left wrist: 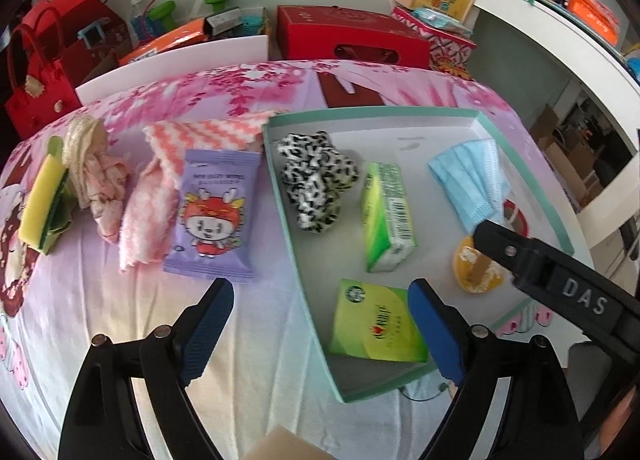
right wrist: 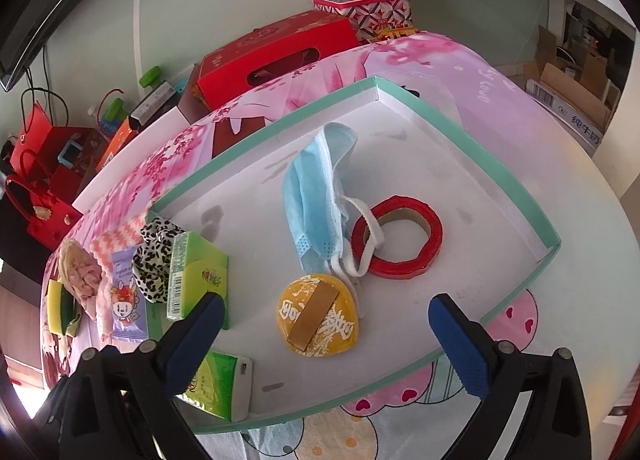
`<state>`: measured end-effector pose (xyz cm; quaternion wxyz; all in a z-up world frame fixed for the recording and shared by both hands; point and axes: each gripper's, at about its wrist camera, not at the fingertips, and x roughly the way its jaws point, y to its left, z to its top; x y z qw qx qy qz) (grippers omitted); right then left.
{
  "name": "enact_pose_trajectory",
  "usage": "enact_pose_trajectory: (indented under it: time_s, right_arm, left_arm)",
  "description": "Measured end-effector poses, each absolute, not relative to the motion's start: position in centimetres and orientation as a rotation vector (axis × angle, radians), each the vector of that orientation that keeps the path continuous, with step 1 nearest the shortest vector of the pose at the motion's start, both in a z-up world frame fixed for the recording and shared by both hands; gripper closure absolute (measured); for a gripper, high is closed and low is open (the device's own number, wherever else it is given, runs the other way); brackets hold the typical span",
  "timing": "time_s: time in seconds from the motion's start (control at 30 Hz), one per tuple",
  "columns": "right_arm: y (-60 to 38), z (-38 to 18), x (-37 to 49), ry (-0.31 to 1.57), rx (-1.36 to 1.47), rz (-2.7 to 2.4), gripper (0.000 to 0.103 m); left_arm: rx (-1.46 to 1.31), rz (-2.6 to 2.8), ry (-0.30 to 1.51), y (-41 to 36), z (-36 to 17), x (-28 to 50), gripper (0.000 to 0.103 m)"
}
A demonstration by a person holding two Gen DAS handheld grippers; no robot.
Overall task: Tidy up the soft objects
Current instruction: 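Move both open tools back to the pile, left over the yellow sponge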
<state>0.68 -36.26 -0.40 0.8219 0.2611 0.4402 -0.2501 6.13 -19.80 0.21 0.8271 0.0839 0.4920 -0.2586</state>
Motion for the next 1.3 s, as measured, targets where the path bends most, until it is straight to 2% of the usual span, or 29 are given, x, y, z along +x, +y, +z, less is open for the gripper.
enact_pose_trajectory:
  time_s: [0.3, 0.67, 0.97, 1.3]
  right_arm:
    - [-36.2, -0.4, 0.7, 0.94, 0.547, -0.542, 0.0]
    - [-33.8, 1.2, 2.1, 0.917, 0.5, -0.49, 0.0]
    - [-29.8, 3.1, 5.3, 0.903, 0.414, -0.398, 0.0]
    - [-23.9, 4.5, 10.5, 0.893, 0.302, -0.263, 0.0]
  left_arm:
    - [0.156, -0.389, 1.047, -17.4, -0.3, 8.3, 0.014]
    - [0.062, -0.221, 0.98, -11.5, 1.6, 11.9, 0.013]
    - [-0.056, -0.074, 0.94, -5.3, 2.9, 15.1, 0.013]
    - [-0.217, 0.037, 0.959, 1.4, 2.2, 18.4, 0.013]
